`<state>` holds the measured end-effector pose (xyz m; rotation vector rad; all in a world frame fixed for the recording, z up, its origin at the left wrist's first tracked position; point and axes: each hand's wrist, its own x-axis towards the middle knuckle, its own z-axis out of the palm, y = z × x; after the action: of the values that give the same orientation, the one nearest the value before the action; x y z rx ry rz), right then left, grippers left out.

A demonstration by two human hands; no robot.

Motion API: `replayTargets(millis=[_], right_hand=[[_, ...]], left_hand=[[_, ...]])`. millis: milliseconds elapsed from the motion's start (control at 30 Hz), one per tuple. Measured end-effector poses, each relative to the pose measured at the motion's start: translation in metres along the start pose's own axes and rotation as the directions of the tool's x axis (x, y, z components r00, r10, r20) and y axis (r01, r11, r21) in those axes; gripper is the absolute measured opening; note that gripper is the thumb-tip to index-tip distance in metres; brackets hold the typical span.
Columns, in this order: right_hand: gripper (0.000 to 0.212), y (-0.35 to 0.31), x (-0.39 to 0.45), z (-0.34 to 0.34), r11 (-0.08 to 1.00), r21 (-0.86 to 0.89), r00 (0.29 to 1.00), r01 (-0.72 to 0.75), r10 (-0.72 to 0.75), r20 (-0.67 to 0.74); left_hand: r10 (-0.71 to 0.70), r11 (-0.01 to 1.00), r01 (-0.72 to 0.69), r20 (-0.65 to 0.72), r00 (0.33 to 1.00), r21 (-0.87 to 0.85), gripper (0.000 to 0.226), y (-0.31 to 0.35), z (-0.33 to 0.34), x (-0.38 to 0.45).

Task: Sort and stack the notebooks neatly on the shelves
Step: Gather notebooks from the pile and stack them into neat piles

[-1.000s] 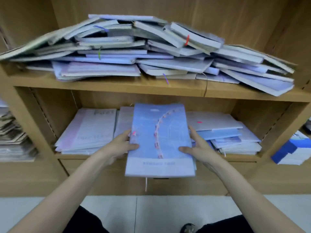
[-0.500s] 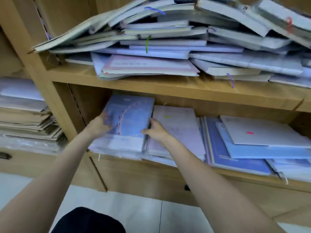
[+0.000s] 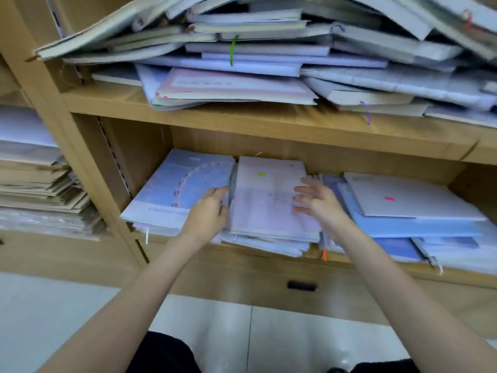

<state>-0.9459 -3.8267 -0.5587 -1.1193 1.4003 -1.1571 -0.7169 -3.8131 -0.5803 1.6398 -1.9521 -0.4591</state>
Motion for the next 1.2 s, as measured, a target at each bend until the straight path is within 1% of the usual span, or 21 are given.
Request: replayTargets(millis=[67, 133, 233, 267, 300, 367, 400, 433, 467, 567, 667, 700, 767, 833, 867, 933, 1033, 1067, 1100, 1133, 1200], right_hand=[[0.043, 0.005, -0.012, -0.047, 0.996, -0.090, 0.993, 0.019, -0.029, -0.113], [0.041, 0.014, -0.022, -0.089, 0.975, -0.221, 0.979, -0.015, -0.031, -0.201], [0.042, 0.029, -0.032, -0.143, 0.914, -0.405, 0.961, -0.033, -0.082, -0.264], [0.046, 0.033, -0.034, -0.158, 0.848, -0.529, 0.959, -0.018, -0.135, -0.249], [0.052, 0.039, -0.035, -0.172, 0.723, -0.691, 0.962, -0.006, -0.184, -0.201], [0.068, 0.052, -0.034, -0.194, 0.272, -0.962, 0.984, 0.021, -0.179, -0.029], [0.072, 0.058, -0.033, -0.203, 0.066, -0.996, 0.989, 0.052, -0.143, 0.042], [0.074, 0.061, -0.029, -0.209, -0.041, -0.997, 0.990, 0.070, -0.118, 0.075], [0.074, 0.062, -0.024, -0.214, -0.084, -0.994, 0.990, 0.065, -0.121, 0.075], [0.073, 0.058, -0.005, -0.219, -0.159, -0.985, 0.988, 0.062, -0.128, 0.082], [0.085, 0.060, 0.009, -0.217, -0.285, -0.945, 0.972, 0.162, -0.121, 0.203], [0.081, 0.062, 0.013, -0.217, -0.288, -0.938, 0.963, 0.190, -0.131, 0.236], [0.060, 0.060, 0.014, -0.216, -0.203, -0.958, 0.939, 0.201, -0.238, 0.248], [0.040, 0.044, 0.005, -0.209, -0.144, -0.968, 0.921, 0.206, -0.304, 0.241], [0.034, 0.039, 0.000, -0.205, -0.111, -0.968, 0.889, 0.224, -0.385, 0.250], [0.024, 0.037, -0.019, -0.194, -0.122, -0.932, 0.801, 0.340, -0.482, 0.355], [0.029, 0.066, -0.047, -0.177, -0.170, -0.865, 0.728, 0.472, -0.478, 0.491], [0.041, 0.078, -0.053, -0.177, -0.189, -0.860, 0.739, 0.474, -0.446, 0.505], [0.058, 0.088, -0.058, -0.181, -0.205, -0.873, 0.781, 0.442, -0.391, 0.487], [0.069, 0.094, -0.061, -0.190, -0.218, -0.900, 0.826, 0.378, -0.360, 0.434], [0.078, 0.091, -0.064, -0.213, -0.233, -0.947, 0.896, 0.219, -0.336, 0.290]], left_hand=[[0.080, 0.993, -0.082, -0.029, 0.996, -0.087, 0.044, 0.036, 0.028, -0.002], [0.144, 0.983, -0.141, 0.017, 0.989, -0.119, 0.046, 0.071, 0.056, 0.001], [0.181, 0.983, -0.184, 0.186, 0.966, 0.002, 0.052, 0.115, 0.093, 0.006], [0.151, 0.983, -0.171, 0.239, 0.959, 0.064, 0.054, 0.125, 0.100, 0.007], [0.110, 0.979, -0.154, 0.293, 0.950, 0.131, 0.054, 0.133, 0.107, 0.008], [0.052, 0.945, -0.166, 0.371, 0.927, 0.282, 0.055, 0.142, 0.115, 0.008], [0.043, 0.916, -0.192, 0.390, 0.920, 0.351, 0.056, 0.145, 0.119, 0.008], [0.041, 0.891, -0.212, 0.393, 0.919, 0.402, 0.057, 0.146, 0.121, 0.007], [0.043, 0.872, -0.222, 0.385, 0.922, 0.435, 0.057, 0.147, 0.122, 0.006], [0.053, 0.850, -0.233, 0.364, 0.930, 0.472, 0.056, 0.144, 0.125, 0.005], [0.052, 0.822, -0.262, 0.393, 0.918, 0.505, 0.056, 0.141, 0.125, 0.002], [0.048, 0.814, -0.273, 0.409, 0.911, 0.513, 0.058, 0.141, 0.126, 0.001], [0.032, 0.828, -0.266, 0.433, 0.901, 0.494, 0.070, 0.143, 0.126, 0.002], [0.026, 0.896, -0.208, 0.421, 0.907, 0.393, 0.089, 0.148, 0.124, 0.005], [0.033, 0.934, -0.170, 0.398, 0.917, 0.315, 0.096, 0.151, 0.121, 0.006], [0.076, 0.969, -0.154, 0.360, 0.930, 0.193, 0.103, 0.155, 0.119, 0.007], [0.162, 0.911, -0.295, 0.407, 0.899, 0.289, 0.093, 0.156, 0.125, -0.004], [0.171, 0.885, -0.336, 0.447, 0.878, 0.322, 0.083, 0.156, 0.129, -0.008], [0.175, 0.866, -0.364, 0.475, 0.862, 0.342, 0.074, 0.156, 0.132, -0.011], [0.177, 0.852, -0.381, 0.488, 0.855, 0.358, 0.068, 0.157, 0.134, -0.012], [0.200, 0.823, -0.418, 0.493, 0.847, 0.385, 0.063, 0.161, 0.138, -0.012]])
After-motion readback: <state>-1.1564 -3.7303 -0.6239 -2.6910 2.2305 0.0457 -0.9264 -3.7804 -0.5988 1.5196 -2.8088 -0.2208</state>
